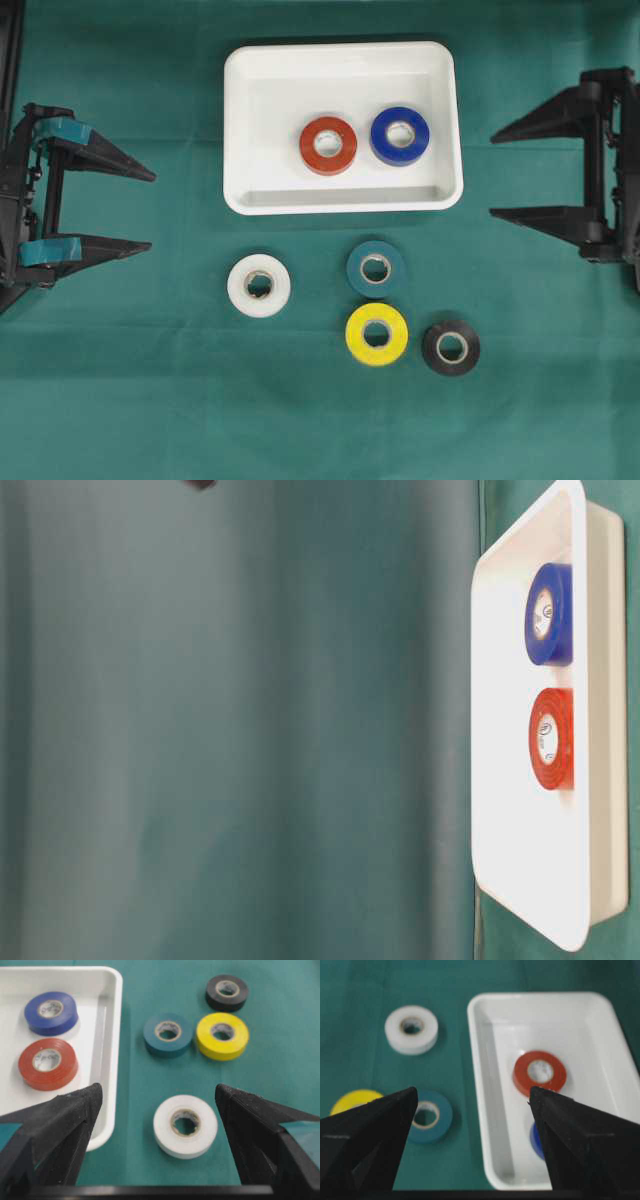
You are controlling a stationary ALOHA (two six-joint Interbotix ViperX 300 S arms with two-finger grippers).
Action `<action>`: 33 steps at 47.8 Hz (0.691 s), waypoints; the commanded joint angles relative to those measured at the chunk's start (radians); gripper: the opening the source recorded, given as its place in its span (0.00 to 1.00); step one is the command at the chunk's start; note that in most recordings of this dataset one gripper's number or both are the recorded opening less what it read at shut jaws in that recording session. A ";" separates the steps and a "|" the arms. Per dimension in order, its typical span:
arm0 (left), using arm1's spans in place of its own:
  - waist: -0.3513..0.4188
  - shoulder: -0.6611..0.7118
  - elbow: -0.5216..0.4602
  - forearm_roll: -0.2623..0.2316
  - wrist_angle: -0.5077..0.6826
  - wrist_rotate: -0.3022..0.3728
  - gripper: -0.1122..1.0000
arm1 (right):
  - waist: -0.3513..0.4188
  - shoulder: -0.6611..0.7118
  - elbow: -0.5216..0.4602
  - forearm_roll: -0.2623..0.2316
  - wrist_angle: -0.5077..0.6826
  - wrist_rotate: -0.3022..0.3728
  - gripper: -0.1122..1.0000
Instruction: Pick up the tape from a random location and place it into the white case.
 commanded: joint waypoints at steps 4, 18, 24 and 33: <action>-0.003 0.003 -0.011 -0.002 -0.006 0.002 0.96 | 0.002 -0.040 0.052 0.002 -0.032 0.008 0.87; -0.003 0.002 -0.003 -0.002 -0.005 0.002 0.96 | 0.002 -0.106 0.183 0.002 -0.118 0.051 0.85; -0.003 0.003 -0.003 -0.002 -0.006 0.002 0.96 | 0.000 -0.126 0.187 0.002 -0.117 0.054 0.85; -0.003 0.003 -0.003 -0.002 -0.006 0.002 0.96 | 0.000 -0.124 0.187 0.002 -0.115 0.054 0.85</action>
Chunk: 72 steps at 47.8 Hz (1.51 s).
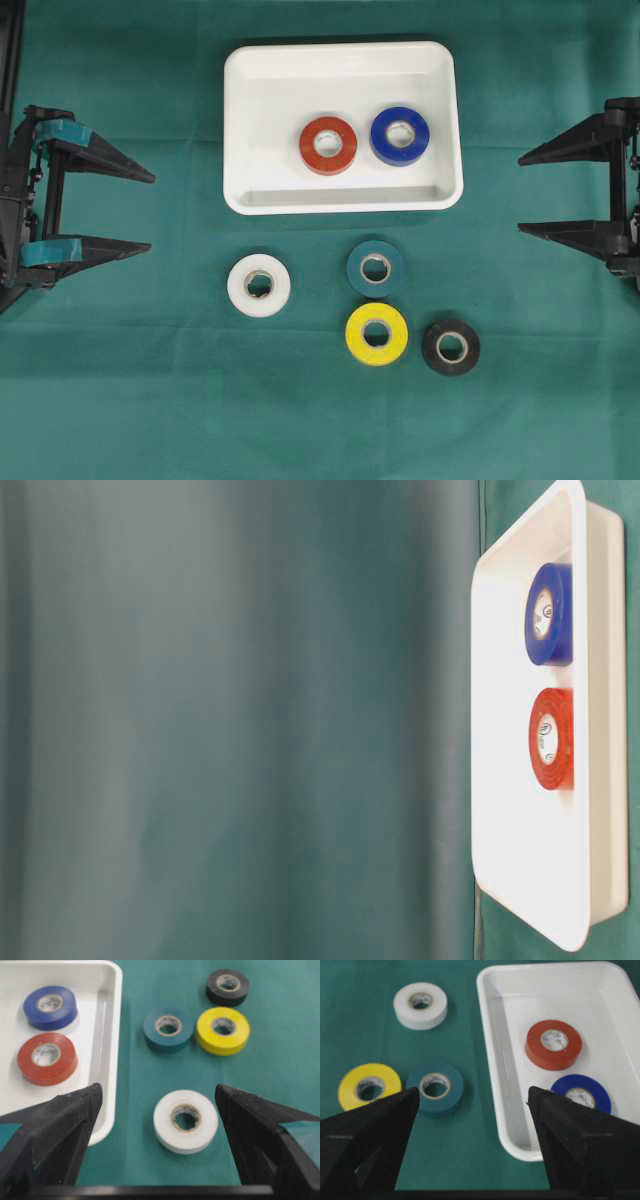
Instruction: Pick up the tape from a random location and place it into the white case.
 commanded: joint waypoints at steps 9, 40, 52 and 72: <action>-0.003 0.003 -0.012 -0.002 -0.011 0.002 0.96 | 0.002 0.008 -0.011 0.000 -0.011 0.002 0.85; -0.049 0.003 -0.012 -0.003 -0.011 0.000 0.96 | 0.000 0.005 -0.012 0.002 -0.009 0.003 0.85; -0.101 0.003 -0.012 -0.003 -0.011 -0.002 0.96 | 0.002 0.005 -0.012 0.002 -0.009 0.003 0.85; -0.107 0.003 -0.012 -0.005 -0.011 -0.002 0.96 | 0.002 0.005 -0.012 0.002 -0.009 0.003 0.85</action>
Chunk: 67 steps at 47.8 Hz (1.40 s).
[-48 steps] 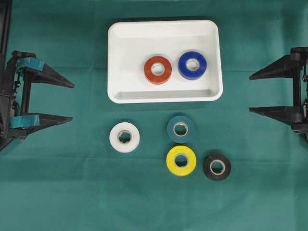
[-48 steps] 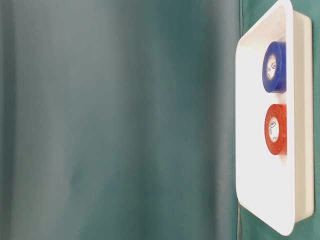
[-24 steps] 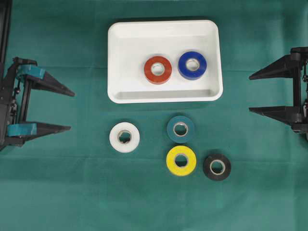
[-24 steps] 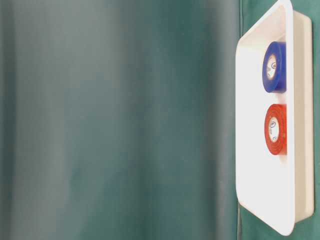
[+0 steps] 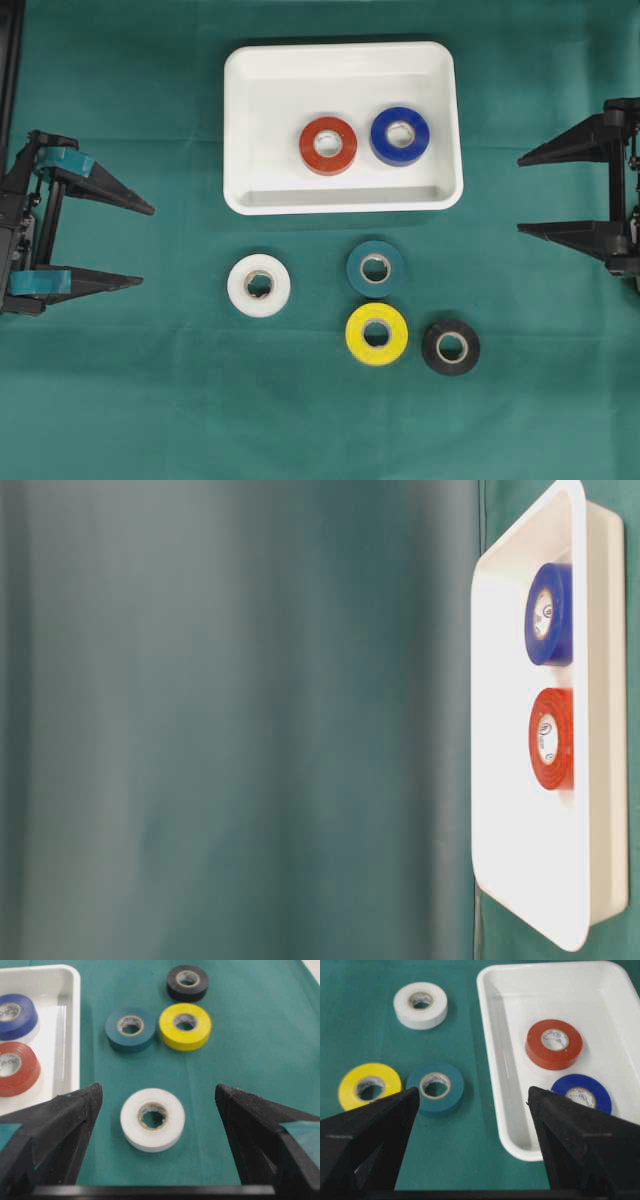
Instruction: Pick up the tape from a random location and place it into the white case.
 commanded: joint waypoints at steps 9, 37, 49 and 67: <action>-0.003 0.003 -0.012 -0.002 -0.009 -0.002 0.96 | 0.002 0.003 -0.012 0.002 -0.008 0.002 0.85; -0.003 0.003 -0.012 -0.002 -0.011 -0.002 0.96 | 0.002 0.003 -0.012 0.002 -0.006 0.002 0.85; -0.003 0.005 -0.012 -0.002 -0.011 -0.002 0.96 | 0.002 0.003 -0.014 0.002 -0.008 0.002 0.85; -0.003 0.173 -0.069 -0.002 -0.124 0.003 0.96 | 0.000 0.006 -0.014 0.000 -0.008 0.002 0.85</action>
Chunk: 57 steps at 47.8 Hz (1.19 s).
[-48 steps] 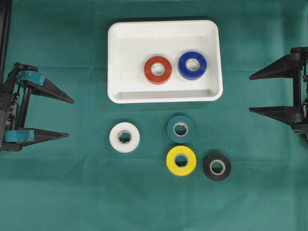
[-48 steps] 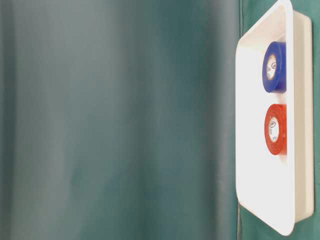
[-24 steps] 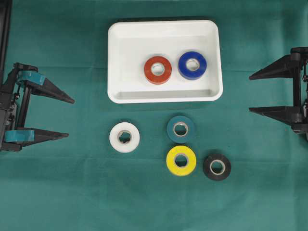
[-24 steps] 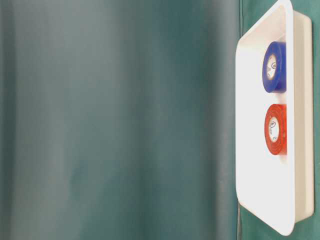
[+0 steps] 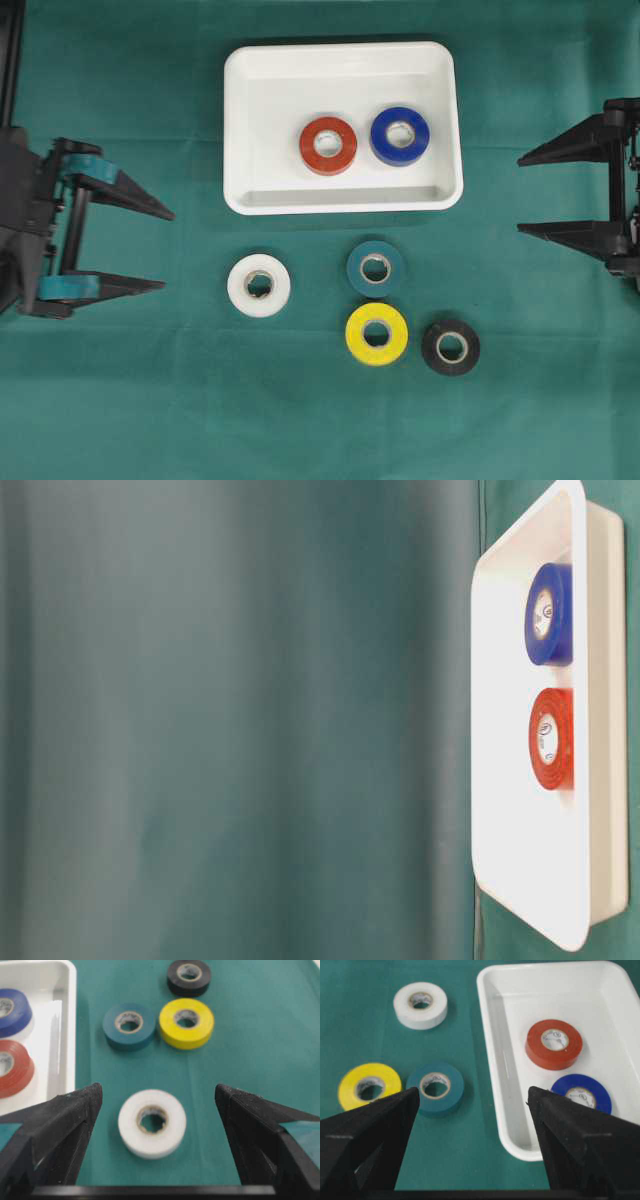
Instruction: Pick up the tape from a random location and place it into the white case.
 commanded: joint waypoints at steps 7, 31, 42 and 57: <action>0.008 0.153 -0.118 -0.002 -0.089 0.002 0.96 | 0.000 0.005 -0.014 -0.003 -0.009 0.000 0.85; 0.041 0.537 -0.491 0.002 -0.086 0.014 0.96 | 0.000 0.009 -0.012 -0.006 -0.009 -0.002 0.85; 0.061 0.667 -0.657 0.002 -0.014 0.015 0.96 | 0.002 0.011 -0.011 -0.006 -0.008 -0.005 0.85; 0.066 0.749 -0.778 0.002 0.109 0.002 0.96 | 0.002 0.012 -0.012 -0.008 -0.008 -0.011 0.85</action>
